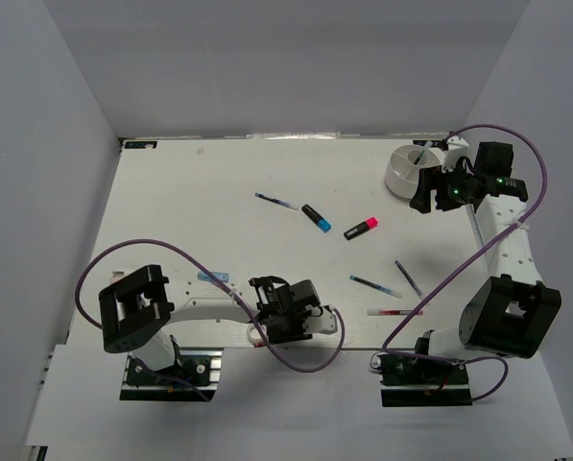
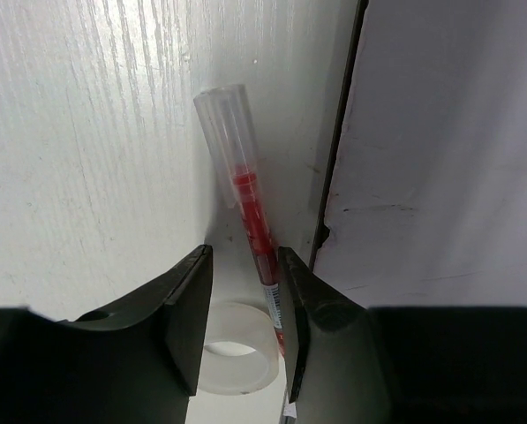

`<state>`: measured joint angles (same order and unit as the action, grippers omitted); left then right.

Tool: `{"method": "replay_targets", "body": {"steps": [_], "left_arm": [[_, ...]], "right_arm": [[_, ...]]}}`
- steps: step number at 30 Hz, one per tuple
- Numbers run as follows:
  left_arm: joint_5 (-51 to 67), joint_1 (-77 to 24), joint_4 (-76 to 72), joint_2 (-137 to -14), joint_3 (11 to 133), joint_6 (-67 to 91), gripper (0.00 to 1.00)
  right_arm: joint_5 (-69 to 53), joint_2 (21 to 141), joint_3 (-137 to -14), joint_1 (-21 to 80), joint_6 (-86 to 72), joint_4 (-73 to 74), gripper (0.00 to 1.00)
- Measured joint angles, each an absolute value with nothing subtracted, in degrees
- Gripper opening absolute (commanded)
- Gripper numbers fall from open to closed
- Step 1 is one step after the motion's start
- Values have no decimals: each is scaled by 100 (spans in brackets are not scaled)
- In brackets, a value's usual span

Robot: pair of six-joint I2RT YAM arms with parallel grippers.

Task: Sort the stationery into containers
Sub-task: Pick up the pen from the corner of the board.

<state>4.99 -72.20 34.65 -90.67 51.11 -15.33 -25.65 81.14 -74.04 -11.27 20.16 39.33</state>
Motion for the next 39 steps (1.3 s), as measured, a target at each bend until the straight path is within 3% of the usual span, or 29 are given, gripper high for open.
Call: {"method": "replay_targets", "body": {"steps": [10, 18, 20, 23, 24, 25, 30, 33, 37, 39], "left_arm": [[250, -7183, 3341, -8969, 4912, -1562, 44], [-8, -7111, 3378, -8864, 4838, -1619, 58], [-47, -7096, 3428, -8842, 4825, -1629, 58], [-67, -7087, 3452, -8840, 4823, -1643, 50], [-69, -7087, 3452, -8840, 4823, -1638, 39], [-67, -7087, 3448, -8840, 4818, -1638, 36], [27, -7087, 3483, -8901, 4873, -1614, 24], [123, -7081, 3597, -9177, 5188, -1538, 11], [270, -7076, 3555, -9627, 5850, -1380, 0], [276, -7046, 3566, -9647, 6101, -1295, 0]], "right_arm": [[-2545, 8117, -7404, -1127, 2049, 3933, 80], [-2547, 8197, -7426, -1127, 2091, 3948, 80], [-2547, 8200, -7426, -1127, 2106, 3964, 80], [-2547, 8200, -7428, -1127, 2112, 3981, 80], [-2550, 8200, -7428, -1127, 2112, 3986, 80], [-2554, 8200, -7428, -1127, 2110, 3988, 80], [-2611, 8200, -7428, -1127, 2099, 4005, 80], [-2694, 8202, -7428, -1127, 2067, 4012, 80], [-2882, 8202, -7432, -1127, 1990, 4023, 81], [-3037, 8202, -7467, -1127, 1988, 4056, 81]]}}
